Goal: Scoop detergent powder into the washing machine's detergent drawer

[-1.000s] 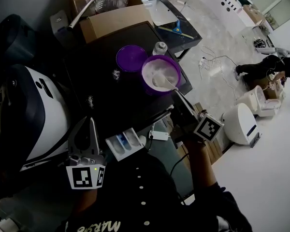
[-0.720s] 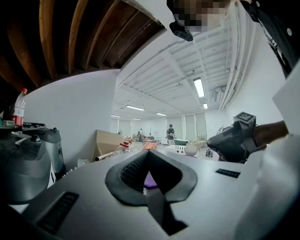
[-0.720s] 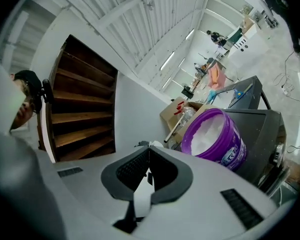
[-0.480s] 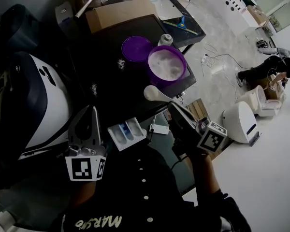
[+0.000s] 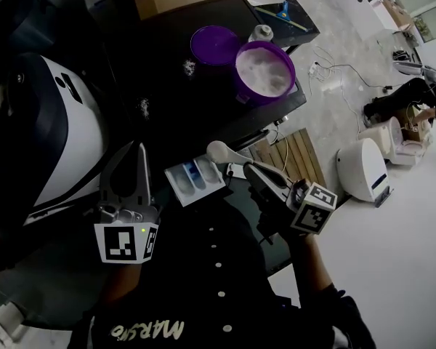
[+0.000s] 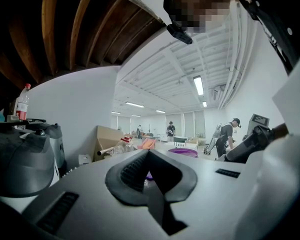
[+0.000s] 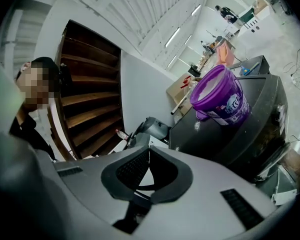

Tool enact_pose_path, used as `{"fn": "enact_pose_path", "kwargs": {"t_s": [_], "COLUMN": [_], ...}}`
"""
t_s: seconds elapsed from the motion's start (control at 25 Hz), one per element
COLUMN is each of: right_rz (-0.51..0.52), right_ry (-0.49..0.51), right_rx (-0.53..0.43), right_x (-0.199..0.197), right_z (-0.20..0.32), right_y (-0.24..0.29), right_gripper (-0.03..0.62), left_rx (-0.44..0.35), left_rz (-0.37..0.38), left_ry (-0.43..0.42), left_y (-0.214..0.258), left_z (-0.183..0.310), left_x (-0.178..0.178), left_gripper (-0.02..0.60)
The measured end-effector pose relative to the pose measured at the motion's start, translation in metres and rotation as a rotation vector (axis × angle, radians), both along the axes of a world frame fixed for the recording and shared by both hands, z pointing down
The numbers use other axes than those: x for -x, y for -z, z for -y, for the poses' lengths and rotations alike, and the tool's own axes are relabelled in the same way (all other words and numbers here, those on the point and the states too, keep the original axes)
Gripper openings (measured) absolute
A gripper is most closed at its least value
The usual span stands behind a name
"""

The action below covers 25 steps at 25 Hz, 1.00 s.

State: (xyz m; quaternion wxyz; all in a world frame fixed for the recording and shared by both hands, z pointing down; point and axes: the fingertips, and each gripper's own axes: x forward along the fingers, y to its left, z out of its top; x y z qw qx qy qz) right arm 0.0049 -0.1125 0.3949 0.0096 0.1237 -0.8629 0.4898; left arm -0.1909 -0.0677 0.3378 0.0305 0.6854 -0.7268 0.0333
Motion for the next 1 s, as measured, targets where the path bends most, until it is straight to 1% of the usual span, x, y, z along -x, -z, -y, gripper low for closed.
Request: {"fn": "enact_pose_path", "kwargs": {"t_s": [0.12, 0.28, 0.36, 0.52, 0.76, 0.88, 1.0], "right_rz": [-0.024, -0.064, -0.095, -0.196, -0.376, -0.469, -0.545], "right_ry": [0.017, 0.055, 0.073, 0.128, 0.225, 0.303, 0.373], "right_rx": [0.044, 0.045, 0.027, -0.085, -0.215, -0.337, -0.482], "right_x": [0.007, 0.006, 0.004, -0.007, -0.004, 0.004, 0.009], "right_z": [-0.016, -0.028, -0.031, -0.033, -0.041, -0.048, -0.055], "right_y": [-0.013, -0.049, -0.07, -0.117, -0.162, -0.173, -0.18], "right_gripper": [0.029, 0.029, 0.029, 0.029, 0.029, 0.029, 0.029], "left_rx": [0.03, 0.063, 0.074, 0.099, 0.129, 0.134, 0.145], "left_rz": [-0.009, -0.017, -0.023, -0.038, -0.06, -0.065, -0.068], "left_ry": [-0.011, -0.026, -0.035, -0.059, -0.076, -0.089, -0.091], "left_y": [-0.01, -0.022, -0.03, -0.047, -0.064, -0.069, -0.073], "left_z": [-0.005, -0.007, -0.007, -0.004, -0.004, -0.004, -0.006], "left_x": [0.0, 0.0, -0.003, -0.012, -0.025, -0.03, -0.032], "left_gripper": [0.014, 0.014, 0.014, 0.014, 0.014, 0.014, 0.014]}}
